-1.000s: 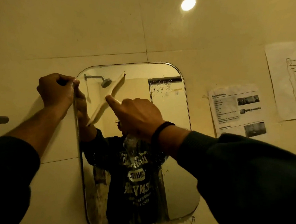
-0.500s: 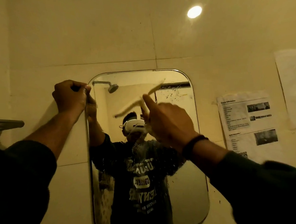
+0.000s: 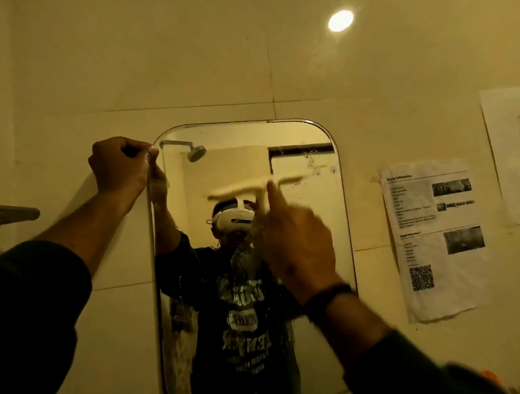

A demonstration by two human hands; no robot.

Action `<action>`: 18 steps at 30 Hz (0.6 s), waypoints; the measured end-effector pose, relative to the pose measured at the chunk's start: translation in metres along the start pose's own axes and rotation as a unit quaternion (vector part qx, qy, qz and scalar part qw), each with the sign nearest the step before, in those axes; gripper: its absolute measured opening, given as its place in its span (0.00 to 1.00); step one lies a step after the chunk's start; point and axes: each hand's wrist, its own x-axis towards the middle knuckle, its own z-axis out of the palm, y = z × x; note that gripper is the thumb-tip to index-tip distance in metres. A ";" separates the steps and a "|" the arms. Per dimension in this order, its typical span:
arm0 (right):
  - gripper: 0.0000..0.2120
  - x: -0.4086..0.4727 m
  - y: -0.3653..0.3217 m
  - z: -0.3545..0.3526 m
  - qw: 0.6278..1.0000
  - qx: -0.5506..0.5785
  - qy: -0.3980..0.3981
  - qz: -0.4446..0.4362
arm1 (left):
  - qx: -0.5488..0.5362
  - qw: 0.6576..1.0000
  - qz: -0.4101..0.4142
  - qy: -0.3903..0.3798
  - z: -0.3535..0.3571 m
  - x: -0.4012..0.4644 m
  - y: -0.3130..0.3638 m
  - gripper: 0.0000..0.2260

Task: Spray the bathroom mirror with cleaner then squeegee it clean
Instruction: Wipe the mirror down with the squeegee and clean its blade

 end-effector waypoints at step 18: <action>0.24 0.014 0.031 -0.026 0.998 -0.048 0.006 -0.028 | -0.003 1.000 -0.003 -0.002 -0.001 0.000 0.001 0.04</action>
